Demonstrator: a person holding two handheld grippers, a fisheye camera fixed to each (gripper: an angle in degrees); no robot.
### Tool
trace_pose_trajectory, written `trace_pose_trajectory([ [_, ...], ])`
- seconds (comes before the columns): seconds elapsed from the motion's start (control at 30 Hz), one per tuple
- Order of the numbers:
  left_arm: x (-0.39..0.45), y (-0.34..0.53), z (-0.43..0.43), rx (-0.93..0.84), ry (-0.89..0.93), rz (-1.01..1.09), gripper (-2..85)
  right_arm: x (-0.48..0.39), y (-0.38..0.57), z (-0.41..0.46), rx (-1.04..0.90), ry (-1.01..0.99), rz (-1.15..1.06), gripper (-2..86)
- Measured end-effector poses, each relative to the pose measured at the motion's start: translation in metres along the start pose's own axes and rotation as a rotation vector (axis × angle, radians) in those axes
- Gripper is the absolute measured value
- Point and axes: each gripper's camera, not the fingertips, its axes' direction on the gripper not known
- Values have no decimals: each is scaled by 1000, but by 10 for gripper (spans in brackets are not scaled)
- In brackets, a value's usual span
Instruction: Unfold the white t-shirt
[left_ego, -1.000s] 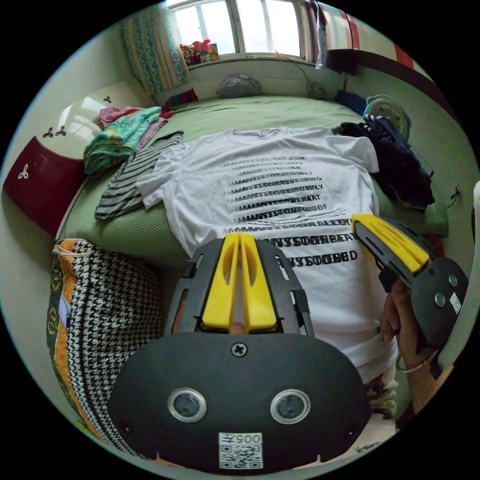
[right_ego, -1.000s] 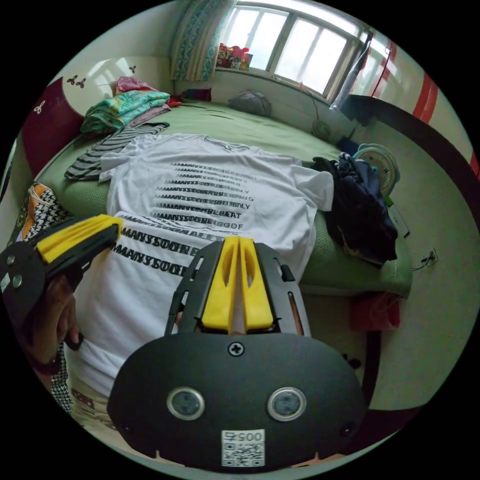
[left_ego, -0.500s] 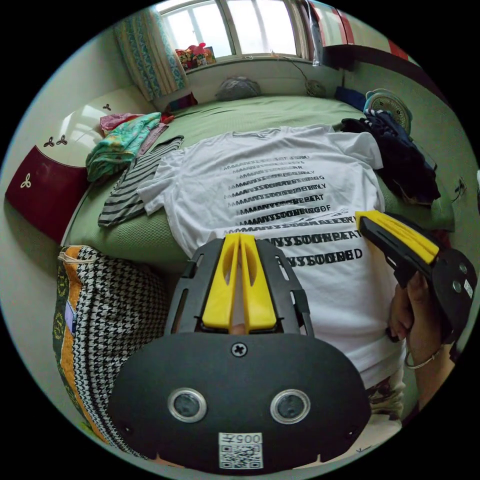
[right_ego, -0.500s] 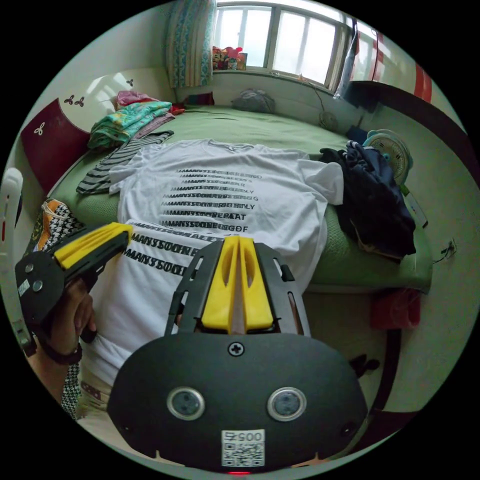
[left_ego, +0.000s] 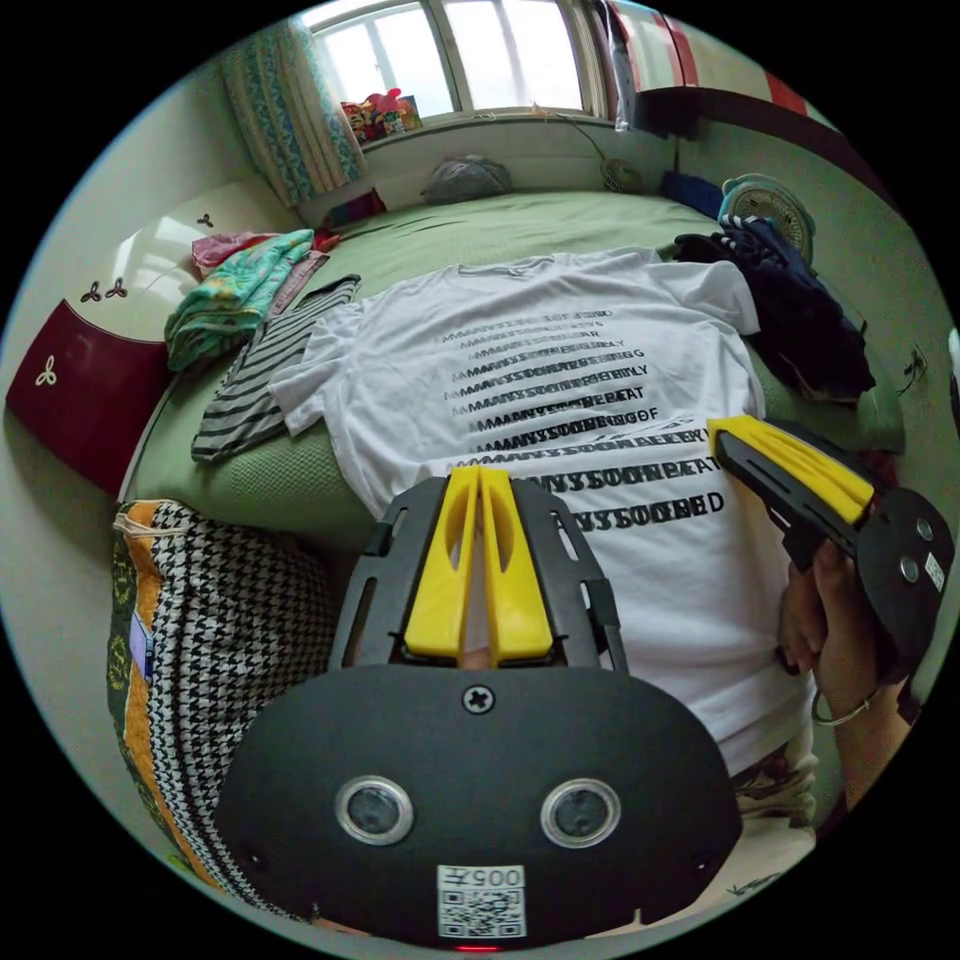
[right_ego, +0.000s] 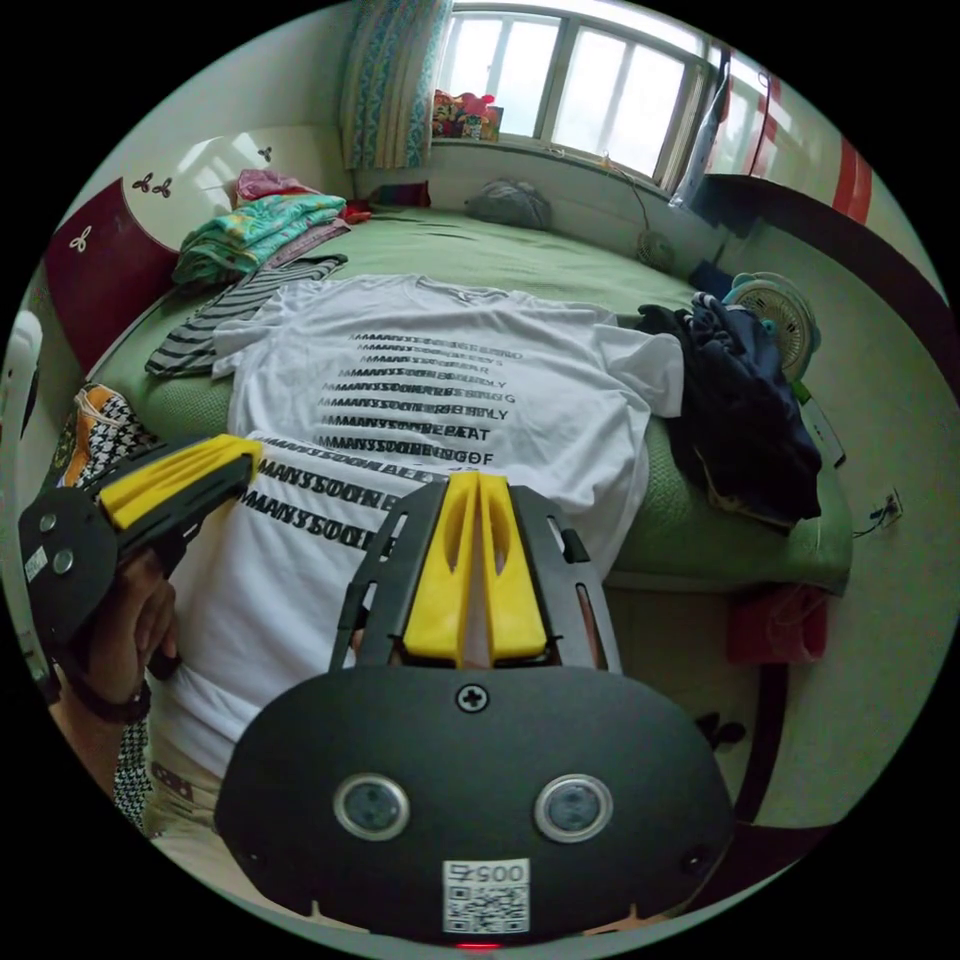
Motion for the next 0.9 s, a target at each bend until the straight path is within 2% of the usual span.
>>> trace_pose_trajectory([
  [0.27, 5, 8, -2, -3, 18, -9, -7, 6, 9, 6, 1, -44, 23, -9],
  [0.53, -6, 14, -2, -5, 114, -55, -7, 6, 15, 10, 2, -34, 17, -9],
  [0.9, -2, 19, -4, -2, 73, -38, -7, 11, 21, 14, 3, -50, 24, -9],
])
